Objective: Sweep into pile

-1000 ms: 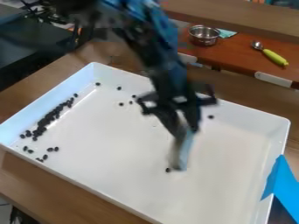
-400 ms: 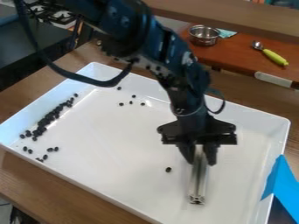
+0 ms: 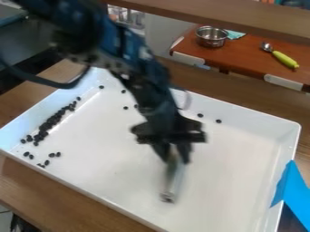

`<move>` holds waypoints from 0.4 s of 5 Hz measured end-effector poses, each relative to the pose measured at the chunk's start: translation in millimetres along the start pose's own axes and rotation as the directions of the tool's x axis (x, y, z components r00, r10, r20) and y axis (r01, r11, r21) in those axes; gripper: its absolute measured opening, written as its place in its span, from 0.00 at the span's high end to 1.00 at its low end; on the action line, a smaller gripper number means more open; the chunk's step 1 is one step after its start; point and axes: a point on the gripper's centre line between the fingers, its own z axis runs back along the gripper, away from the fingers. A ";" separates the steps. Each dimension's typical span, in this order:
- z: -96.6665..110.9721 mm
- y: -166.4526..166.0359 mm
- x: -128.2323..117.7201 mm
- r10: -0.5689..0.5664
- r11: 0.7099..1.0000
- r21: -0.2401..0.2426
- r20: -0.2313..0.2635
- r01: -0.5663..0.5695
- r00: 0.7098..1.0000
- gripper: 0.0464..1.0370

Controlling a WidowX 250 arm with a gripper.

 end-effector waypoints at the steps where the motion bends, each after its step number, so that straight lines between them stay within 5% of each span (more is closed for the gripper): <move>1: 17.5 50.3 -1.8 0.000 1.000 0.013 -0.019 0.000 1.000 0.67; 2: 27.4 89.8 -6.5 -0.042 0.999 0.033 -0.010 0.042 0.999 0.67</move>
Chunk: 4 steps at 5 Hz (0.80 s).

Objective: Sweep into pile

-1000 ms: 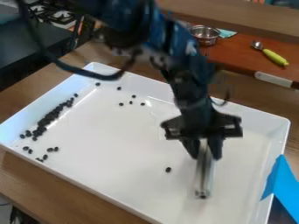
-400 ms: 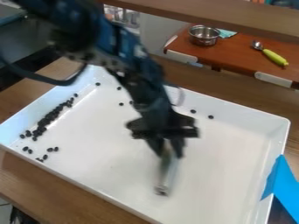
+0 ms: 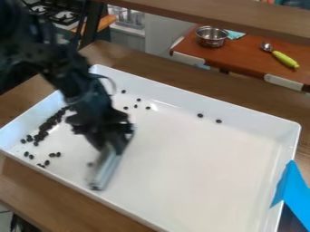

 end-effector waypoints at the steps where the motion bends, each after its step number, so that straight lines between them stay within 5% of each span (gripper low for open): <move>1: 7.8 38.5 -4.0 -0.055 0.998 0.039 0.038 0.053 0.998 0.67; 3: 23.3 91.6 -4.6 -0.117 0.985 0.136 0.094 0.104 0.989 0.67; 4: 22.8 81.0 -6.9 -0.115 0.991 0.079 0.080 0.109 0.990 0.67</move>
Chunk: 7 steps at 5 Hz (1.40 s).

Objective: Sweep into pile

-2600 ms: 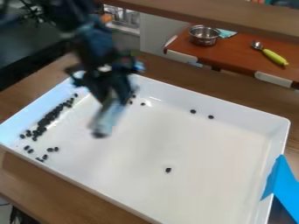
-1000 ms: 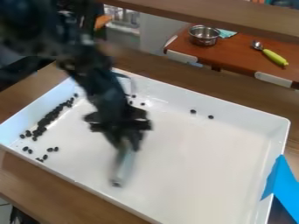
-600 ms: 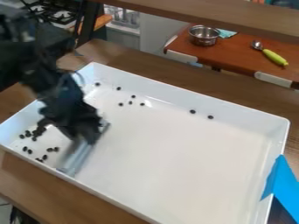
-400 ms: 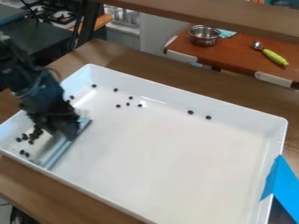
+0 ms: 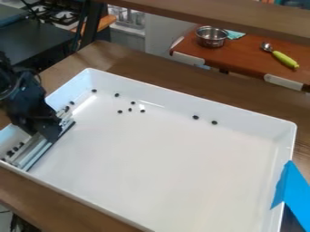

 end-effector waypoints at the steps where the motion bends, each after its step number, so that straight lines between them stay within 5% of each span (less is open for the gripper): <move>1: -0.4 -53.4 15.7 0.008 0.991 -0.132 -0.040 -0.013 0.999 0.67; 2: 0.4 -106.4 51.0 0.010 0.978 -0.208 -0.044 -0.019 0.999 0.67; 4: -13.5 -206.0 78.1 -0.029 0.954 -0.299 -0.098 -0.001 0.995 0.67; 7: -42.1 -252.5 85.1 -0.042 0.960 -0.279 -0.089 0.016 0.995 0.67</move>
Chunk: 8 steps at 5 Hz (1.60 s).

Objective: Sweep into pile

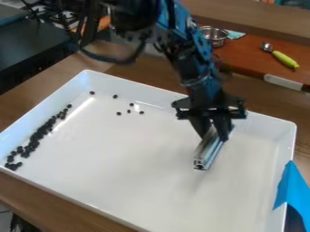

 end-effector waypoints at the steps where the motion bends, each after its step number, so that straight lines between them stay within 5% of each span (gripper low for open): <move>1: -11.6 3.0 5.0 0.006 1.000 0.020 0.003 -0.006 1.000 0.67; 4: -8.2 28.4 11.3 0.003 1.000 0.028 0.015 -0.003 1.000 0.67; 8: 26.2 128.1 7.7 0.059 0.996 0.065 0.037 -0.061 0.998 0.67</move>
